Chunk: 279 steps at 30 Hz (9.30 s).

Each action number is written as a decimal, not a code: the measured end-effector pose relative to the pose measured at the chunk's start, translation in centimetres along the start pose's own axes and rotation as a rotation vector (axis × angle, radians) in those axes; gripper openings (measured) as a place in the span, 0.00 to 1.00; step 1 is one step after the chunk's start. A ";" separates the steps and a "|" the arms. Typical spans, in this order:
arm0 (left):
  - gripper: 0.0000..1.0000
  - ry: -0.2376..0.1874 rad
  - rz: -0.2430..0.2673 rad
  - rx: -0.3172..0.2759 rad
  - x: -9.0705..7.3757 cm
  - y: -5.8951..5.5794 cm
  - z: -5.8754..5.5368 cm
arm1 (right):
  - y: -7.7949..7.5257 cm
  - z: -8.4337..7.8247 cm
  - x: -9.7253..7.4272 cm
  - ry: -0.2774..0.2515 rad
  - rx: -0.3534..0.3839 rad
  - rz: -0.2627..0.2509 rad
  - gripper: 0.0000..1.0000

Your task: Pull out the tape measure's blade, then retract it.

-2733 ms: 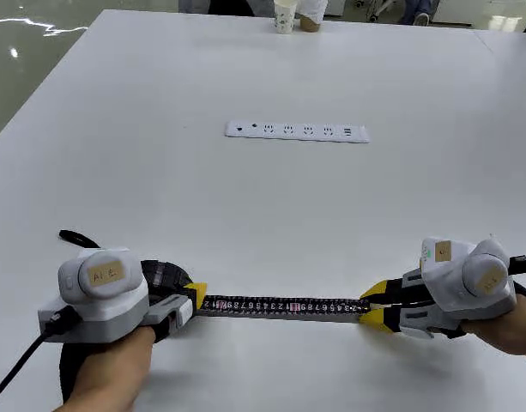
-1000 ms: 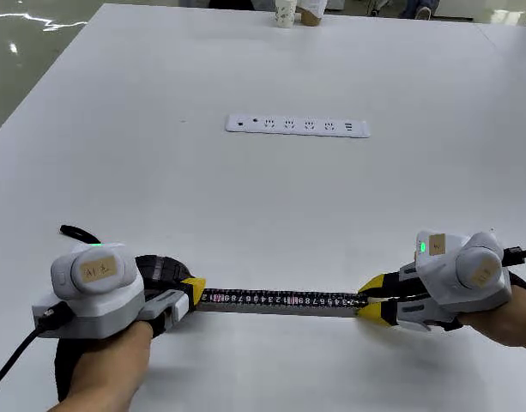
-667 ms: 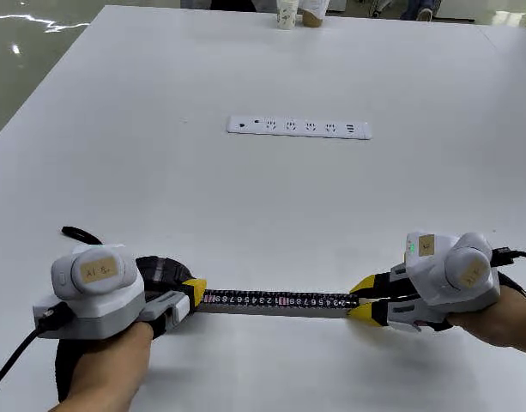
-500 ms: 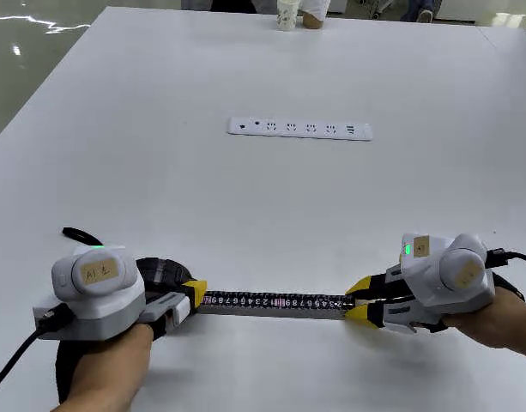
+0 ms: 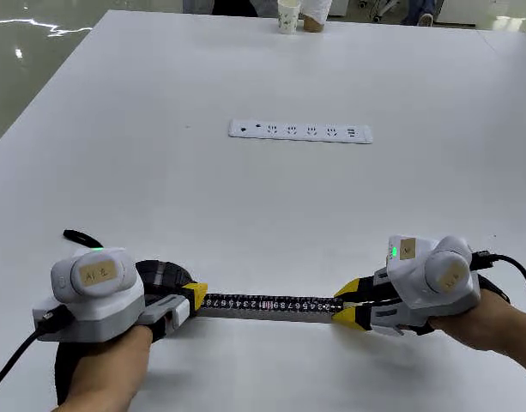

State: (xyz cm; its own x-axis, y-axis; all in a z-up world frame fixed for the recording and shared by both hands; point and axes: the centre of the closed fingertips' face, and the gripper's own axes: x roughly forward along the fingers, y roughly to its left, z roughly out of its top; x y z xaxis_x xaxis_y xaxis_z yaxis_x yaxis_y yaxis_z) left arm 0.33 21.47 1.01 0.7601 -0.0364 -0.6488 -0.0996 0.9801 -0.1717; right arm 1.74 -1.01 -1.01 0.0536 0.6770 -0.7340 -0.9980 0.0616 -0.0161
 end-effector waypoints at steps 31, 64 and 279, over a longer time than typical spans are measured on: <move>0.60 0.009 -0.011 -0.002 0.1 0.2 0.0 | 0.6 1.9 1.7 -0.009 -0.010 0.017 0.10; 0.60 0.015 -0.016 -0.003 0.0 0.2 0.0 | 1.0 3.9 3.7 -0.022 -0.011 0.031 0.10; 0.96 -0.039 -0.309 0.384 -6.4 -1.3 -0.2 | 3.7 7.0 0.2 -0.209 0.202 -0.166 0.63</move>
State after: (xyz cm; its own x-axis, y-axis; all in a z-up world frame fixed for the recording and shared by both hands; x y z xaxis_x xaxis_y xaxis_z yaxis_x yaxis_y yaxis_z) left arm -4.51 20.38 5.23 0.7409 -0.3369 -0.5810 0.3728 0.9259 -0.0614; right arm -1.75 4.45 3.55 0.2413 0.7800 -0.5774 -0.9492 0.3135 0.0267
